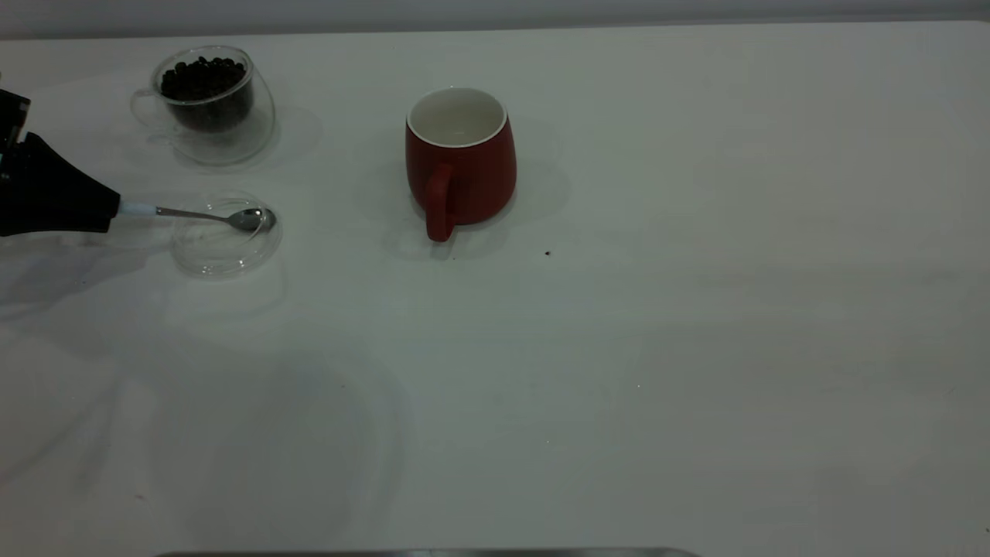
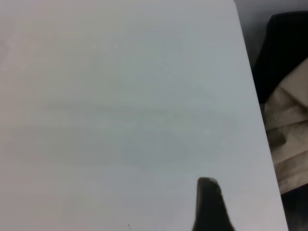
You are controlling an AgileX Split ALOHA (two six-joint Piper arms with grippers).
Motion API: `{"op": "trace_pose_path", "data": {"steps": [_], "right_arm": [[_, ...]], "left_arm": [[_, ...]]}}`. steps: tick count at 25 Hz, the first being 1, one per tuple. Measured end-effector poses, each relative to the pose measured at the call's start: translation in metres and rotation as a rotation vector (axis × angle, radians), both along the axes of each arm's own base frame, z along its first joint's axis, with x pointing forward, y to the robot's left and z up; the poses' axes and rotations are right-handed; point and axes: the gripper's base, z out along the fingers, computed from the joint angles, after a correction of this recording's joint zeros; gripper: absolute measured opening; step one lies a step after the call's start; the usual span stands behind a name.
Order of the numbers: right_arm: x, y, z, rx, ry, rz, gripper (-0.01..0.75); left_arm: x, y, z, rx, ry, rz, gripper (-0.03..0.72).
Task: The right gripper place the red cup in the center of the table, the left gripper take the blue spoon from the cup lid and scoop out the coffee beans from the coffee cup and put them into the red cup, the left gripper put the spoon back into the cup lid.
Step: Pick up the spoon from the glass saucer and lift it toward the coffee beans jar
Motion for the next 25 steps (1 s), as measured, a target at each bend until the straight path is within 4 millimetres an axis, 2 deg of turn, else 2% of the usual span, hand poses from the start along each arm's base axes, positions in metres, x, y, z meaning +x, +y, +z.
{"op": "trace_pose_path", "data": {"steps": [5, 13, 25], "right_arm": [[0.000, 0.000, 0.000, 0.000, 0.000, 0.000, 0.518], [0.000, 0.000, 0.000, 0.000, 0.000, 0.000, 0.518], [0.000, 0.000, 0.000, 0.000, 0.000, 0.000, 0.518]], "left_arm": [[-0.001, -0.001, 0.002, -0.009, 0.000, -0.011, 0.141], [0.004, 0.005, 0.028, 0.077, -0.062, -0.045, 0.129], [0.002, 0.001, 0.058, 0.003, -0.087, -0.102, 0.128]]}}
